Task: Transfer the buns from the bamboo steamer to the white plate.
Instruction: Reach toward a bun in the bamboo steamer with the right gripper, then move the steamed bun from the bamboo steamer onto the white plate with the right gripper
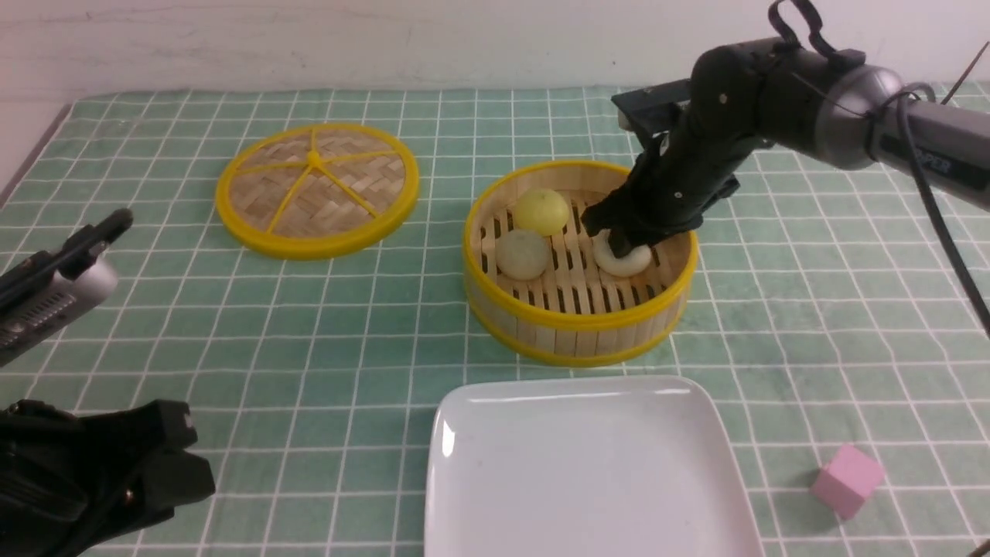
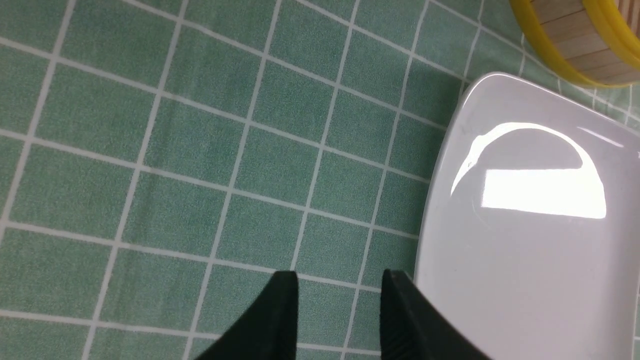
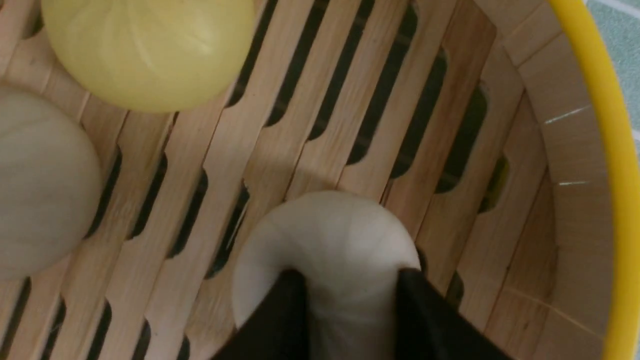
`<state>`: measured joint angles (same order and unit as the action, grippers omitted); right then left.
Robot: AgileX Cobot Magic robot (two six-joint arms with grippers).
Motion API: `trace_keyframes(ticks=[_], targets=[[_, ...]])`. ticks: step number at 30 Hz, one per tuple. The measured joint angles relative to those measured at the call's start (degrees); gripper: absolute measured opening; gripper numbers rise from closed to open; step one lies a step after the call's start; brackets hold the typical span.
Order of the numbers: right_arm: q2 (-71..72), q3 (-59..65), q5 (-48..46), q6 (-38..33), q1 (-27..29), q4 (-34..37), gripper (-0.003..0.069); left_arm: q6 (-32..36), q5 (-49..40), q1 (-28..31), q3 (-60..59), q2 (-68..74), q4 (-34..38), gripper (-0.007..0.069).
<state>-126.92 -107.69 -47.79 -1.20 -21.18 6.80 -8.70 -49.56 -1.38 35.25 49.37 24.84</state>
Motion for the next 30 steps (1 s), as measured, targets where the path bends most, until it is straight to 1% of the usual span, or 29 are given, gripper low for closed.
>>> trace_keyframes(ticks=[1, 2, 3, 6, 11, 12, 13, 16, 18, 19, 21, 23, 24, 25, 27, 28, 29, 30], targets=[[0.27, -0.16, 0.00, 0.11, 0.00, 0.16, 0.0087, 0.00, 0.00, 0.00, 0.00, 0.00, 0.00, 0.0265], [0.33, -0.16, -0.07, 0.11, 0.00, 0.16, 0.0076, 0.00, 0.00, 0.00, 0.00, 0.00, 0.01, 0.0265], [0.90, -0.17, -0.88, 0.19, 0.00, 0.40, 0.0024, 0.00, 0.00, 0.00, 0.00, 0.00, 0.15, 0.0265], [2.86, -0.17, -3.53, 0.19, -0.06, 0.94, 0.0022, 0.00, 0.00, 0.00, 0.00, 0.00, 0.15, 0.0265], [14.76, -0.10, -19.11, -2.70, -0.12, 3.27, 0.0022, 0.00, -1.11, 0.00, 0.00, 0.00, 0.47, 0.0265], [17.45, 0.08, -20.95, -3.26, -0.12, 4.17, 0.0022, 0.00, -1.29, 0.00, 0.00, 0.00, 0.46, 0.0265], [17.99, 0.08, -21.20, -3.34, -0.12, 4.38, 0.0022, 0.00, -1.26, 0.00, 0.00, 0.00, 0.46, 0.0265], [26.10, 3.72, -22.49, -3.78, -0.12, 8.65, 0.0022, 0.00, -1.38, 0.00, 0.00, 0.00, 0.62, 0.0265], [28.39, 6.50, -22.61, -4.15, -0.20, 11.04, 0.0022, 0.00, -1.50, 0.00, 0.00, 0.00, 0.62, 0.0265], [31.38, 12.75, -22.61, -4.79, -0.93, 13.70, 0.0024, 0.00, -1.57, 0.00, 0.00, 0.00, 0.62, 0.0265], [32.82, 17.99, -22.46, -5.25, -2.00, 14.43, 0.0029, 0.00, -1.57, 0.00, 0.00, 0.00, 0.62, 0.0265], [33.88, 25.27, -19.92, -5.73, -4.11, 14.76, 0.0039, 0.00, -1.57, 0.00, 0.00, 0.00, 0.62, 0.0265], [33.87, 30.65, -16.34, -5.90, -5.55, 14.96, 0.0048, 0.00, -1.57, 0.00, 0.00, 0.00, 0.62, 0.0265], [33.87, 31.42, -15.63, -5.96, -5.80, 15.05, 0.0050, 0.00, -1.57, 0.00, 0.00, 0.00, 0.62, 0.0265], [32.90, 39.54, -6.01, -5.96, -8.65, 15.05, 0.0073, 0.00, -1.51, 0.00, 0.00, 0.00, 0.62, 0.0265], [32.62, 40.66, -4.41, -5.96, -9.08, 15.05, 0.0082, 0.00, -1.51, 0.00, 0.00, 0.00, 0.62, 0.0265], [31.44, 44.47, 1.60, -5.96, -10.71, 15.24, 0.0111, 0.00, -1.51, 0.00, 0.00, 0.00, 0.62, 0.0265], [30.59, 46.24, 4.88, -5.96, -11.57, 15.31, 0.0139, 0.00, -1.51, 0.00, 0.00, 0.00, 0.62, 0.0265]])
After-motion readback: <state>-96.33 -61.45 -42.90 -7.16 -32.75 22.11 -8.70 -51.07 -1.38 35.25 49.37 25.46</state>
